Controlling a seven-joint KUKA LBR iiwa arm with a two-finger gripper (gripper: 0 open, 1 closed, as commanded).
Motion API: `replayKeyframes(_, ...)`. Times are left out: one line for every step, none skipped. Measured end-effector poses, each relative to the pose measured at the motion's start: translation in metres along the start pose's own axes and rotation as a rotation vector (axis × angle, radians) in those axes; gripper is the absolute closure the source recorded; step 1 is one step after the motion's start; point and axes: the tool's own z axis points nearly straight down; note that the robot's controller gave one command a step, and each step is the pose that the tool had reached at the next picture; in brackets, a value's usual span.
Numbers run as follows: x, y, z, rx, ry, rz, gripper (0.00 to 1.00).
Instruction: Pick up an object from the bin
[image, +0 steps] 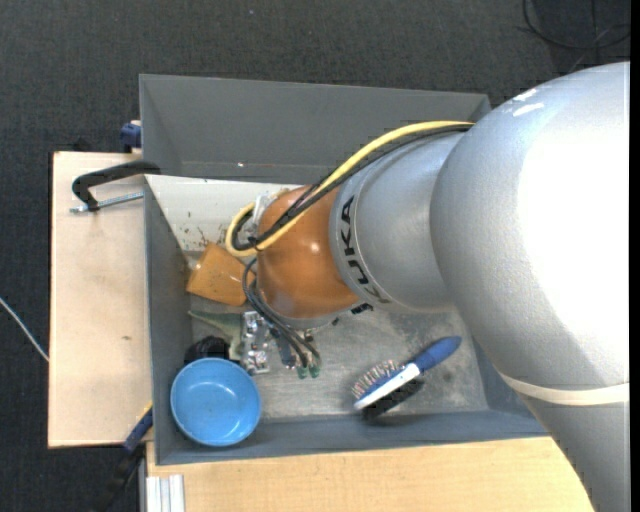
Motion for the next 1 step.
replayKeyframes(0.0000,0.0000,0.0000,0.000,0.000,0.000,1.00)
